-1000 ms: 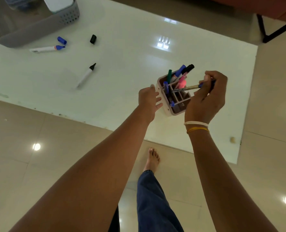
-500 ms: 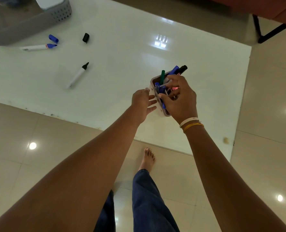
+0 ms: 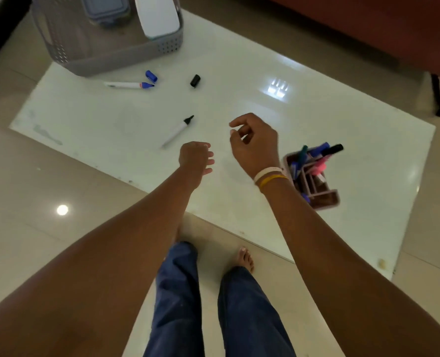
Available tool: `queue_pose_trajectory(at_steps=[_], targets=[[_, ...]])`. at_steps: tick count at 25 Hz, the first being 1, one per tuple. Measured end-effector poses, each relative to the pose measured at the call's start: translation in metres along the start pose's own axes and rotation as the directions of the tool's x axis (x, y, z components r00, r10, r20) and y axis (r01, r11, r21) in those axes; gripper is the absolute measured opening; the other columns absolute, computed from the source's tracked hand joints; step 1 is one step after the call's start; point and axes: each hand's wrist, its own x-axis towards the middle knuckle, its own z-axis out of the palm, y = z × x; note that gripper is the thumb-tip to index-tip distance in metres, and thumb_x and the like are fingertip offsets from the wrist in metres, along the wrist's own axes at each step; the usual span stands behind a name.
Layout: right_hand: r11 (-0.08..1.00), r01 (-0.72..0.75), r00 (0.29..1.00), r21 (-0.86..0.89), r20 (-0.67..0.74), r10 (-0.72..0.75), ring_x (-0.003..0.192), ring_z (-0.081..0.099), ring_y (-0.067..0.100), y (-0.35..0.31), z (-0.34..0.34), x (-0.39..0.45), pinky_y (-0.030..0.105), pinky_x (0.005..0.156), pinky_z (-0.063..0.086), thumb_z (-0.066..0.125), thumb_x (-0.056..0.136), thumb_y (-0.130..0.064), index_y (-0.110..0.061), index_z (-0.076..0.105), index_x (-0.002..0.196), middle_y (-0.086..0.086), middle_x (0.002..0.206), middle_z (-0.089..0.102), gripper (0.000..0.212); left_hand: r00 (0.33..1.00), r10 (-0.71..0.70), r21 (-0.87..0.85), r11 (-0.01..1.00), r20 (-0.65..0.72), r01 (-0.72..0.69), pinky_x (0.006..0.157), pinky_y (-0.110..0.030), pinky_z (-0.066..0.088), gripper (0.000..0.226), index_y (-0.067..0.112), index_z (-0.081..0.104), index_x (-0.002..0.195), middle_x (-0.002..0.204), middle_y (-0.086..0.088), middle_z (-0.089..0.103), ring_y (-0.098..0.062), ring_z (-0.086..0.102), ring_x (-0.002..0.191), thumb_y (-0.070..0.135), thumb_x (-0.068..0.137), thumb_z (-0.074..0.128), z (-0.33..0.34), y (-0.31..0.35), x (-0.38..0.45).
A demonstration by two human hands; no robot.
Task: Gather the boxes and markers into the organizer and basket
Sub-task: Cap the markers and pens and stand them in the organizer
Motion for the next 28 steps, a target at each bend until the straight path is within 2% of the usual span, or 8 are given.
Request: queue_pose_trajectory(at_steps=[4, 9, 12, 16, 19, 22, 25, 28], targets=[[0.942, -0.320, 0.924, -0.102, 0.186, 0.334, 0.075, 0.065, 0.021, -0.001, 0.089, 0.039, 0.030, 0.073, 0.055, 0.061, 0.084, -0.029, -0.018, 0.064, 0.091, -0.004, 0.073, 0.065, 0.014, 0.986, 0.100, 0.102, 0.991, -0.137, -0.086, 0.066, -0.031, 0.057, 0.017, 0.010, 0.061, 0.097, 0.087, -0.011, 0.064, -0.022, 0.063, 0.071, 0.003, 0.095, 0.045, -0.056, 0.014, 0.048], [0.745, -0.621, 0.711, -0.246, 0.223, 0.667, 0.107, 0.064, 0.035, -0.002, 0.168, 0.065, 0.043, 0.094, 0.052, 0.054, 0.085, -0.058, -0.007, 0.055, 0.119, 0.015, 0.119, 0.065, 0.061, 0.976, 0.154, 0.265, 0.958, -0.153, -0.109, 0.065, -0.037, 0.058, 0.018, 0.013, 0.060, 0.091, 0.095, -0.016, 0.068, -0.026, 0.064, 0.072, 0.001, 0.087, 0.047, -0.093, 0.036, 0.095], [0.729, -0.622, 0.727, -0.286, 0.136, 0.673, 0.111, 0.062, 0.036, 0.001, 0.188, 0.078, 0.041, 0.095, 0.050, 0.055, 0.089, -0.049, -0.007, 0.047, 0.123, 0.014, 0.123, 0.061, 0.055, 0.967, 0.254, 0.498, 0.842, -0.024, -0.209, 0.079, -0.033, 0.056, 0.023, 0.013, 0.062, 0.103, 0.110, -0.008, 0.065, -0.022, 0.062, 0.096, 0.003, 0.083, 0.058, -0.097, 0.048, 0.124], [0.731, -0.682, 0.710, -0.030, 0.213, 0.671, 0.090, 0.069, 0.034, 0.004, 0.194, 0.108, 0.047, 0.079, 0.059, 0.059, 0.084, -0.042, -0.007, 0.059, 0.106, 0.015, 0.106, 0.068, 0.041, 0.869, 0.349, 0.708, 0.509, 0.351, -0.491, 0.075, -0.025, 0.041, 0.034, 0.010, 0.061, 0.110, 0.095, 0.001, 0.059, -0.016, 0.057, 0.089, 0.029, 0.083, 0.070, -0.090, 0.055, 0.143], [0.770, -0.638, 0.748, 0.014, 0.248, 0.615, 0.076, 0.069, 0.026, -0.009, 0.179, 0.139, 0.039, 0.072, 0.060, 0.057, 0.089, -0.047, -0.012, 0.061, 0.092, 0.009, 0.090, 0.071, 0.036, 0.884, 0.370, 0.660, 0.593, 0.284, -0.460, 0.073, -0.036, 0.054, 0.019, 0.005, 0.064, 0.099, 0.092, -0.008, 0.065, -0.027, 0.066, 0.087, 0.020, 0.088, 0.064, -0.085, 0.066, 0.159], [0.841, -0.534, 0.844, -0.086, 0.008, 0.537, 0.094, 0.064, 0.029, -0.007, 0.174, 0.177, 0.038, 0.086, 0.054, 0.058, 0.089, -0.040, -0.016, 0.050, 0.115, 0.010, 0.116, 0.059, 0.036, 0.935, 0.286, 0.552, 0.755, 0.210, -0.355, 0.068, -0.036, 0.061, 0.015, 0.007, 0.065, 0.103, 0.093, -0.012, 0.069, -0.022, 0.067, 0.072, 0.016, 0.091, 0.061, -0.085, 0.077, 0.167], [0.861, -0.314, 0.908, -0.399, 0.139, 0.395, 0.098, 0.057, 0.030, -0.005, 0.176, 0.196, 0.037, 0.088, 0.050, 0.061, 0.090, -0.023, -0.020, 0.041, 0.130, 0.012, 0.127, 0.039, 0.044, 0.938, 0.253, 0.536, 0.771, 0.237, -0.343, 0.062, -0.030, 0.059, 0.016, 0.007, 0.064, 0.106, 0.093, -0.012, 0.069, -0.018, 0.064, 0.065, 0.015, 0.093, 0.059, -0.091, 0.083, 0.168], [0.871, -0.392, 0.890, -0.295, 0.119, 0.440, 0.093, 0.056, 0.024, 0.000, 0.178, 0.197, 0.034, 0.087, 0.051, 0.069, 0.085, -0.019, -0.012, 0.054, 0.112, 0.010, 0.119, 0.048, 0.032, 0.942, 0.237, 0.536, 0.776, 0.240, -0.332, 0.064, -0.035, 0.059, 0.017, 0.005, 0.065, 0.105, 0.094, -0.015, 0.069, -0.020, 0.061, 0.065, 0.011, 0.093, 0.054, -0.097, 0.083, 0.162]])
